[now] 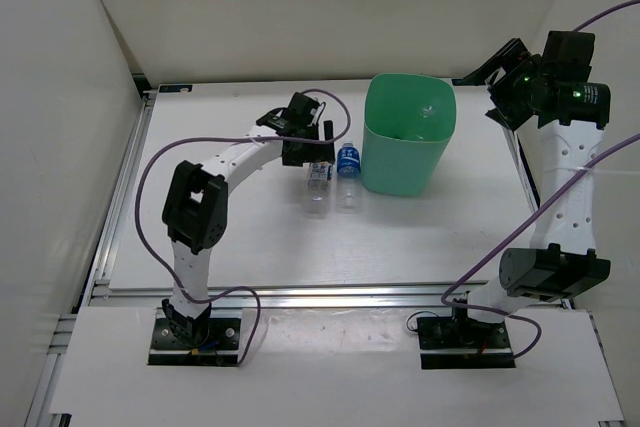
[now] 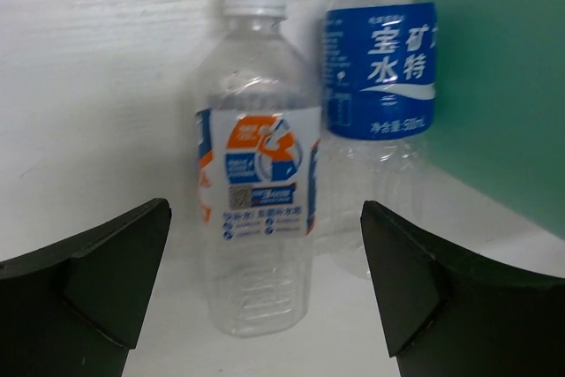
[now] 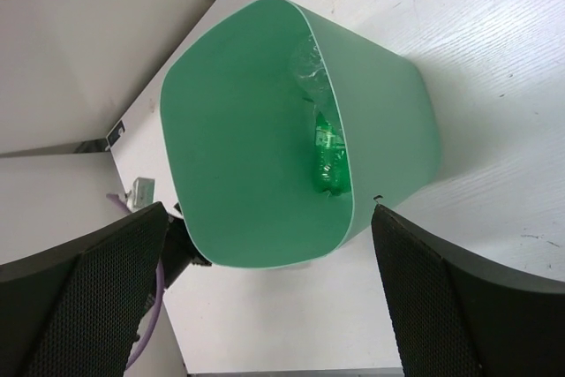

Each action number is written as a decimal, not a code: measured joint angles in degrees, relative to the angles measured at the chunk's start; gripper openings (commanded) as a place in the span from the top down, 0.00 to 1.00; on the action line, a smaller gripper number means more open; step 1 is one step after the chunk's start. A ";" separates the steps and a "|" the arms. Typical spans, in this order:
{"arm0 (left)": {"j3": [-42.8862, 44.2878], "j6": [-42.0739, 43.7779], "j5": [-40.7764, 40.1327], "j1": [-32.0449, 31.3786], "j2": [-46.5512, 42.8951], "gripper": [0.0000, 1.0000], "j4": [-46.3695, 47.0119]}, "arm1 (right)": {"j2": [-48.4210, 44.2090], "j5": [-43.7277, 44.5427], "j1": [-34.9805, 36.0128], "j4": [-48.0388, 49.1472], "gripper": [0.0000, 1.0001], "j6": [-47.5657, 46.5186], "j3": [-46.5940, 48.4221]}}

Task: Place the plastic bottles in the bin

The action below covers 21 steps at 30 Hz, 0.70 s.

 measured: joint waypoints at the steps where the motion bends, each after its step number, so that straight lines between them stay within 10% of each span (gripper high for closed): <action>1: 1.18 0.39 0.37 -0.24 1.03 0.00 0.26 | 0.00 -0.15 0.00 0.00 0.00 -0.04 -0.02; 10: 1.60 2.86 3.52 -1.95 8.59 0.01 0.68 | 0.00 -1.29 0.00 -0.17 0.00 -0.22 -0.02; 21: -6.08 -1.01 4.24 -0.61 5.16 0.29 1.51 | 2.29 -1.97 0.00 -0.37 0.00 -0.22 0.17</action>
